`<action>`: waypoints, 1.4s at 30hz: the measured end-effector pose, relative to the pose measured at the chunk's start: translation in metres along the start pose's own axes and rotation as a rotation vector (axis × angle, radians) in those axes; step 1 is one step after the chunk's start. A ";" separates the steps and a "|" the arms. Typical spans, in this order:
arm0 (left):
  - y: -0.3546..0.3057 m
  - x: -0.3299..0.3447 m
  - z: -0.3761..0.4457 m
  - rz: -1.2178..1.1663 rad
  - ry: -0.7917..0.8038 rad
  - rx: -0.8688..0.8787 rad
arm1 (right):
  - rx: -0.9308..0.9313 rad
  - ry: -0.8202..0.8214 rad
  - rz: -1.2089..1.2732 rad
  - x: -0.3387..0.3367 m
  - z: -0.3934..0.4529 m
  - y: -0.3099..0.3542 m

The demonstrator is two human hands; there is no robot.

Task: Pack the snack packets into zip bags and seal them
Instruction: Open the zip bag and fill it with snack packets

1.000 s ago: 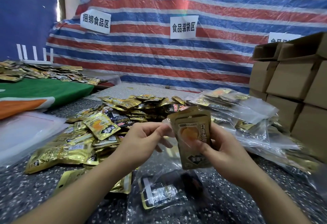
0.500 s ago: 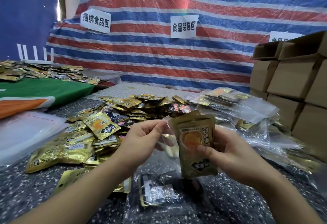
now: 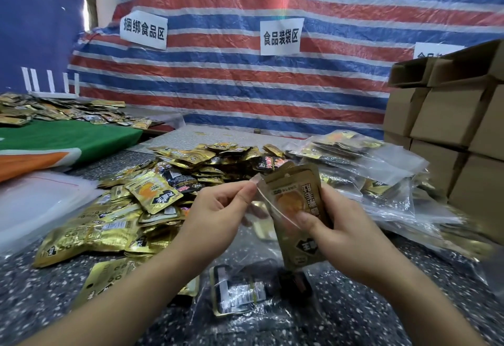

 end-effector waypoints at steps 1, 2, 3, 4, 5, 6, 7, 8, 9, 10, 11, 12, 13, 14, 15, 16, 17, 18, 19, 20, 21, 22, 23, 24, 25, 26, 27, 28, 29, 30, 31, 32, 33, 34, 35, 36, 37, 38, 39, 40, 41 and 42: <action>0.000 0.000 0.000 0.013 0.001 0.005 | -0.003 -0.015 -0.050 0.000 0.000 0.000; 0.000 0.000 0.000 0.029 0.004 0.013 | -0.006 -0.008 -0.100 0.002 0.000 0.001; -0.001 0.000 -0.001 0.042 0.009 0.022 | -0.008 0.015 -0.140 0.005 0.000 0.002; -0.001 0.001 -0.002 0.055 0.019 0.029 | -0.013 0.048 -0.185 0.009 0.000 0.002; -0.001 0.003 -0.003 0.070 0.037 0.036 | -0.031 0.079 -0.247 0.014 0.000 0.002; -0.001 0.006 -0.004 0.086 0.060 0.048 | -0.064 0.096 -0.326 0.019 0.000 0.003; -0.002 0.008 -0.005 0.100 0.078 0.059 | -0.111 0.098 -0.403 0.022 -0.001 0.005; -0.002 0.009 -0.005 0.105 0.085 0.064 | -0.156 0.088 -0.459 0.025 -0.001 0.008; -0.003 0.009 -0.005 0.100 0.080 0.059 | -0.187 0.068 -0.487 0.024 -0.001 0.011; -0.003 0.008 -0.004 0.087 0.065 0.047 | -0.200 0.039 -0.494 0.022 -0.001 0.014; -0.003 0.005 -0.003 0.066 0.038 0.028 | -0.194 -0.002 -0.477 0.018 -0.001 0.015; -0.002 0.002 -0.002 0.034 0.000 0.002 | -0.173 -0.043 -0.440 0.014 0.000 0.014; -0.001 -0.001 -0.001 -0.005 -0.042 -0.028 | -0.151 -0.078 -0.388 0.010 0.000 0.013; 0.001 -0.003 0.000 -0.045 -0.078 -0.061 | -0.130 -0.098 -0.340 0.007 0.000 0.011; 0.002 -0.005 0.001 -0.074 -0.107 -0.092 | -0.113 -0.102 -0.297 0.006 -0.001 0.011; 0.004 -0.006 0.001 -0.087 -0.127 -0.116 | -0.102 -0.086 -0.271 0.007 -0.001 0.010; 0.005 -0.008 0.002 -0.091 -0.138 -0.131 | -0.099 -0.062 -0.271 0.009 -0.002 0.010; 0.005 -0.008 0.002 -0.096 -0.142 -0.139 | -0.094 -0.036 -0.294 0.011 -0.003 0.010; 0.006 -0.009 0.002 -0.101 -0.142 -0.144 | -0.098 -0.022 -0.319 0.013 -0.003 0.009; 0.006 -0.009 0.002 -0.102 -0.140 -0.152 | -0.119 -0.032 -0.341 0.014 -0.002 0.009; 0.006 -0.010 0.002 -0.088 -0.135 -0.159 | -0.148 -0.047 -0.351 0.015 -0.001 0.008; 0.007 -0.010 0.002 -0.053 -0.129 -0.158 | -0.171 -0.057 -0.364 0.015 -0.001 0.009; 0.007 -0.011 0.003 -0.011 -0.120 -0.146 | -0.189 -0.068 -0.377 0.016 0.000 0.009; 0.006 -0.010 0.003 0.015 -0.114 -0.130 | -0.196 -0.077 -0.387 0.016 0.000 0.009; 0.006 -0.010 0.003 0.014 -0.119 -0.120 | -0.210 -0.103 -0.381 0.015 0.000 0.011; 0.006 -0.011 0.004 -0.008 -0.131 -0.123 | -0.231 -0.141 -0.355 0.013 0.000 0.013; 0.007 -0.012 0.005 -0.044 -0.144 -0.136 | -0.251 -0.185 -0.300 0.010 0.000 0.014; 0.008 -0.012 0.006 -0.080 -0.153 -0.154 | -0.254 -0.231 -0.227 0.007 0.000 0.014; 0.009 -0.013 0.006 -0.111 -0.158 -0.172 | -0.242 -0.273 -0.154 0.005 0.001 0.013; 0.009 -0.014 0.007 -0.131 -0.162 -0.184 | -0.201 -0.305 -0.087 0.003 0.001 0.010; 0.010 -0.014 0.007 -0.137 -0.163 -0.189 | -0.126 -0.316 -0.027 0.003 0.002 0.004; 0.011 -0.015 0.007 -0.135 -0.162 -0.191 | -0.016 -0.302 0.042 0.003 0.005 -0.003; 0.011 -0.015 0.007 -0.133 -0.159 -0.194 | 0.095 -0.283 0.106 0.004 0.007 -0.011; 0.012 -0.016 0.007 -0.136 -0.157 -0.200 | 0.180 -0.267 0.162 0.006 0.008 -0.017; 0.013 -0.016 0.008 -0.140 -0.157 -0.205 | 0.250 -0.255 0.224 0.007 0.010 -0.023; 0.013 -0.016 0.008 -0.146 -0.161 -0.209 | 0.320 -0.242 0.314 0.007 0.012 -0.030; 0.013 -0.018 0.009 -0.153 -0.170 -0.210 | 0.392 -0.219 0.425 0.009 0.013 -0.037; 0.013 -0.019 0.010 -0.166 -0.184 -0.213 | 0.455 -0.167 0.539 0.013 0.014 -0.044; 0.014 -0.021 0.011 -0.186 -0.199 -0.218 | 0.488 -0.090 0.621 0.018 0.016 -0.049; 0.015 -0.023 0.012 -0.209 -0.211 -0.227 | 0.486 -0.003 0.649 0.023 0.016 -0.050; 0.015 -0.024 0.013 -0.228 -0.221 -0.233 | 0.466 0.064 0.643 0.027 0.015 -0.048; 0.015 -0.025 0.014 -0.245 -0.230 -0.239 | 0.445 0.097 0.629 0.030 0.014 -0.044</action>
Point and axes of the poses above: each hand's wrist, its own z-axis towards the middle knuckle, its own x-axis out of the palm, y = z × x, the point moved 6 cm from there along z, towards the middle knuckle, and after that the axes turned 9 degrees about x, right-handed, at the moved point
